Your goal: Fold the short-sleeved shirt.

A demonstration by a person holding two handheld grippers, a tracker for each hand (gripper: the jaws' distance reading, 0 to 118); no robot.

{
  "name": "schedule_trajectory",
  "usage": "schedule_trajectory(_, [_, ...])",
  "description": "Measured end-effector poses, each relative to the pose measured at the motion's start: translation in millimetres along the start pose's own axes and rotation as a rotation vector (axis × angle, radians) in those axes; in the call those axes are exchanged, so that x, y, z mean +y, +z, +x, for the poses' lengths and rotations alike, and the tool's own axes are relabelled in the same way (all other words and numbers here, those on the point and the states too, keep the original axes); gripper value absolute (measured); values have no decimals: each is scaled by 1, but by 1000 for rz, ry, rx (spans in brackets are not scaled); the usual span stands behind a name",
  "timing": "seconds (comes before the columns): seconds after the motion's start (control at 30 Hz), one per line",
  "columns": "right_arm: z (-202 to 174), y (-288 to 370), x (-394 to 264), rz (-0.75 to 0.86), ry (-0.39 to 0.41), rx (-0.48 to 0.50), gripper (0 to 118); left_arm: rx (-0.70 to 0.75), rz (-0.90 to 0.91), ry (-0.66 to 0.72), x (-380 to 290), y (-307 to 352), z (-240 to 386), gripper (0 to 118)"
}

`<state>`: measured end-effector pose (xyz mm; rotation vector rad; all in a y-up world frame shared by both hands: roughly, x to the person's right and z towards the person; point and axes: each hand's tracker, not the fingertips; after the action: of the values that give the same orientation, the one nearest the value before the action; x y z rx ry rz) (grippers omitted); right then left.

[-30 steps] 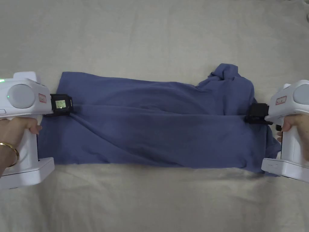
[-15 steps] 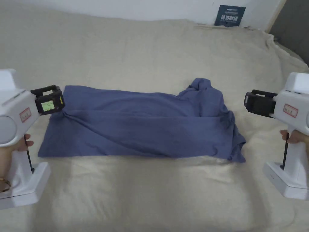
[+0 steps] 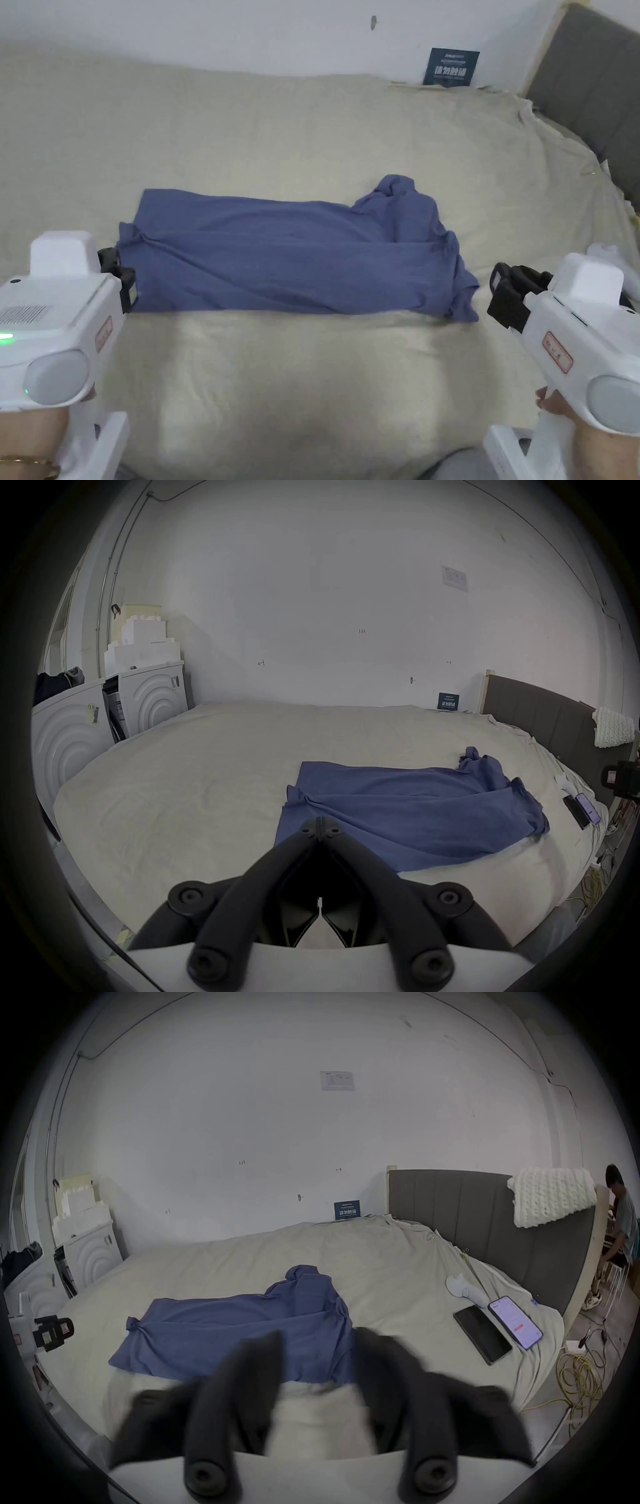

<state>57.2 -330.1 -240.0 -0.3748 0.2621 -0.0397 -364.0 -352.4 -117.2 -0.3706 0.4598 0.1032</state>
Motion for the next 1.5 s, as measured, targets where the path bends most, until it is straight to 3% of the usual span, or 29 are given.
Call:
schedule_trajectory(0.33, [10, 5, -4, 5, -31, 13, 0, -22, 64, 19, -5, 19, -2, 0])
schedule_trajectory(0.5, [6, -11, 7, -6, 3, 10, 0, -20, 71, 21, -5, 17, -4, 0])
schedule_trajectory(0.73, [9, -81, 44, -239, 4, -31, 1, -17, 81, 2, 0, 20, 3, 0])
schedule_trajectory(0.77, [7, -92, 48, -269, 7, -43, 9, -20, 81, -1, 1, 19, 3, 0])
schedule_trajectory(0.8, [7, -105, 53, -306, 11, -50, 29, -19, 80, -4, 3, 21, 6, 0])
schedule_trajectory(0.87, [10, -132, 59, -388, -23, -20, 94, -21, 80, -3, 4, 21, 7, 0])
schedule_trajectory(0.9, [9, -142, 58, -439, -35, -36, 103, -23, 79, 0, 5, 21, 7, 0])
schedule_trajectory(1.0, [9, -175, 55, -549, -85, -89, 103, -17, 74, 1, 7, 19, 10, 0])
schedule_trajectory(1.2, [16, -225, 27, -701, -32, -145, 103, -16, 57, 35, 7, 11, 12, 0])
schedule_trajectory(1.33, [23, -237, 8, -741, -66, -170, 103, -16, 34, 17, 6, 1, 14, 0])
schedule_trajectory(1.47, [28, -242, -4, -755, -76, -204, 99, -14, 7, 21, 2, -12, 13, 0])
schedule_trajectory(1.5, [28, -244, -6, -759, -78, -198, 92, -13, -2, 20, 2, -16, 14, 0])
